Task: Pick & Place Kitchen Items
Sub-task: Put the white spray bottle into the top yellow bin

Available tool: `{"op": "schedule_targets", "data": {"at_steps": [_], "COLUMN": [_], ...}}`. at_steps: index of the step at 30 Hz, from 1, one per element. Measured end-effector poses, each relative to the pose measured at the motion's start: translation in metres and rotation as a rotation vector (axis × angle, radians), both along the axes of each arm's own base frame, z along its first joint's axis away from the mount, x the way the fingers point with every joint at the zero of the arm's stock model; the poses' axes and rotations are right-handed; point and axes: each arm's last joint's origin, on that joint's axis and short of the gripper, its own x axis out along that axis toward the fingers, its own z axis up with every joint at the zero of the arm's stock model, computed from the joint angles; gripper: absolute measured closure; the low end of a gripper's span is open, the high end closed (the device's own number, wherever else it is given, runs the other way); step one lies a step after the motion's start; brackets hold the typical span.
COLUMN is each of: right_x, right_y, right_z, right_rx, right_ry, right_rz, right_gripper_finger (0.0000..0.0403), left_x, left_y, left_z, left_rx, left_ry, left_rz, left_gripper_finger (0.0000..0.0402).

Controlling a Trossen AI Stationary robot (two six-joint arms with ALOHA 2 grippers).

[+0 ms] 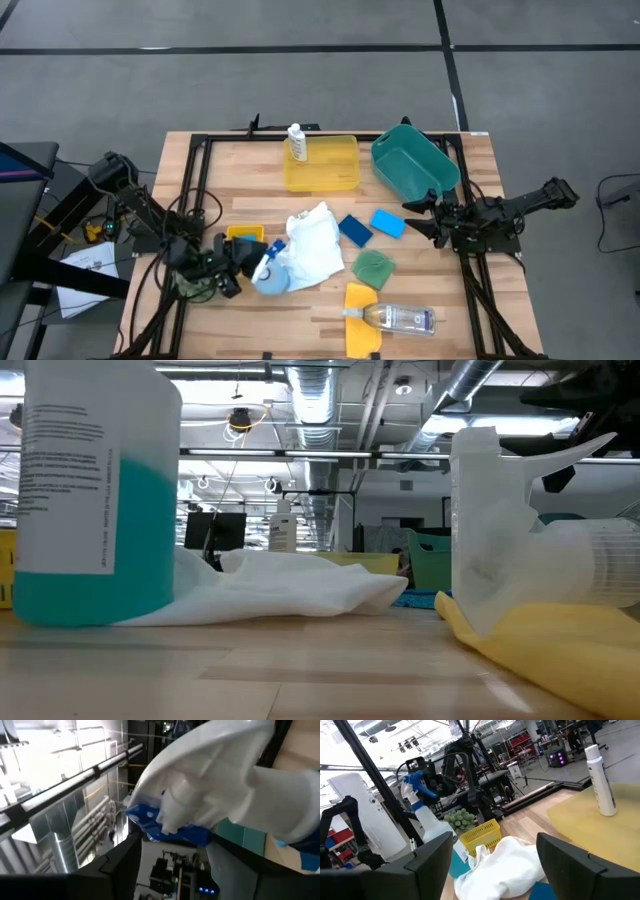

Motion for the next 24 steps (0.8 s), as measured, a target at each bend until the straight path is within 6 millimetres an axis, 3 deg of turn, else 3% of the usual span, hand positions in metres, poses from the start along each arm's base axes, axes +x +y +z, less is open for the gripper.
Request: {"op": "schedule_targets", "data": {"at_steps": [24], "right_x": [0.000], "right_y": [0.000], "right_z": [0.000], "right_rx": [-0.001], "right_ry": [0.004], "right_rz": [0.001], "right_gripper_finger": [0.0125], "left_x": [0.010], "left_y": [0.011], "left_z": [-0.010], "left_rx": [-0.052], "left_ry": [0.070], "left_rz": [0.103], "left_gripper_finger": [0.0192]}}
